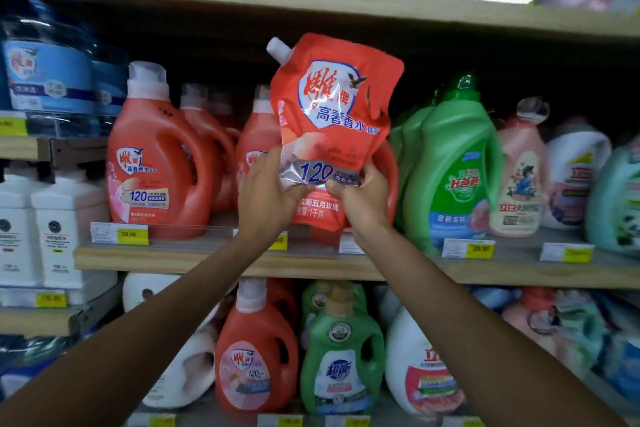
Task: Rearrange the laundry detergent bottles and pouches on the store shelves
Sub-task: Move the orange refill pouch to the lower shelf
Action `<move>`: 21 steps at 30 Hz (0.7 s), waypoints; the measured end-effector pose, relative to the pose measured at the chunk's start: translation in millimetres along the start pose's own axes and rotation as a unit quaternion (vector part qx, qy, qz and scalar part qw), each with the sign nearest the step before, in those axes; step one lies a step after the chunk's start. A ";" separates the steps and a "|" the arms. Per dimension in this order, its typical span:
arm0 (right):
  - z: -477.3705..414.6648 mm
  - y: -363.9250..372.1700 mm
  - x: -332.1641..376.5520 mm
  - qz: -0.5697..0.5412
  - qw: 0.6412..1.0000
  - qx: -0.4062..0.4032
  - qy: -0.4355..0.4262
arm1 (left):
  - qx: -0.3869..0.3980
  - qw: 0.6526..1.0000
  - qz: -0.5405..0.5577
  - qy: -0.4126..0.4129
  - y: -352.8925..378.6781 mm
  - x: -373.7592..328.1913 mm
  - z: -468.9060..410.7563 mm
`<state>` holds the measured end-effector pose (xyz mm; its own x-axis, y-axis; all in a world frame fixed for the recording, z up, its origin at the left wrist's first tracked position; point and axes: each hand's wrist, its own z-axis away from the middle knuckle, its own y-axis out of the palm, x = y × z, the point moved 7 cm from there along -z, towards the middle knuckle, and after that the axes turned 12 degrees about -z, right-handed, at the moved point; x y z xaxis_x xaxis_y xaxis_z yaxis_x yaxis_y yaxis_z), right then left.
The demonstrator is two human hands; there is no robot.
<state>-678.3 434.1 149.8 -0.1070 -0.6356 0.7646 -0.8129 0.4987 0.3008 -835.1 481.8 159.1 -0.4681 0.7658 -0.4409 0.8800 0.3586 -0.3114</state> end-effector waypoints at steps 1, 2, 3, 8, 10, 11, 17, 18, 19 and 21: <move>4.0 -14.1 8.1 -0.009 1.000 -0.016 -0.002 | 0.016 0.999 0.031 0.000 3.6 -15.1 4.0; 8.4 -30.3 17.3 -0.011 0.999 -0.032 -0.007 | 0.037 0.997 0.074 0.000 8.4 -32.1 8.8; 13.0 -48.2 26.8 -0.011 0.999 -0.045 -0.013 | 0.057 0.992 0.116 -0.002 13.2 -49.8 14.3; 35.7 -147.9 82.0 0.023 0.997 -0.063 -0.035 | 0.183 0.966 0.176 -0.050 58.2 -132.0 47.2; 45.3 -186.7 102.2 0.054 0.996 -0.069 -0.034 | 0.243 0.940 0.230 -0.065 78.8 -168.3 70.5; 51.5 -205.9 110.6 0.068 0.995 -0.072 -0.031 | 0.260 0.929 0.255 -0.063 86.0 -187.0 83.5; 94.8 -319.0 152.9 0.123 0.989 -0.074 -0.023 | 0.274 0.906 0.318 -0.049 128.6 -282.6 157.7; 98.9 -335.8 160.6 0.130 0.988 -0.078 -0.023 | 0.269 0.903 0.330 -0.052 135.6 -297.4 169.0; 102.3 -353.1 167.7 0.139 0.987 -0.082 -0.023 | 0.266 0.901 0.339 -0.056 142.9 -311.0 178.8; 106.2 -387.2 180.7 0.152 0.984 -0.092 -0.022 | 0.259 0.900 0.346 -0.058 159.0 -337.1 193.7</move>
<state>-443.7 63.5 111.0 -0.3564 -0.4636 0.8112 -0.6228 0.7651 0.1636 -552.9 177.3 95.1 0.1452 0.6389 -0.7554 0.8228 -0.5020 -0.2665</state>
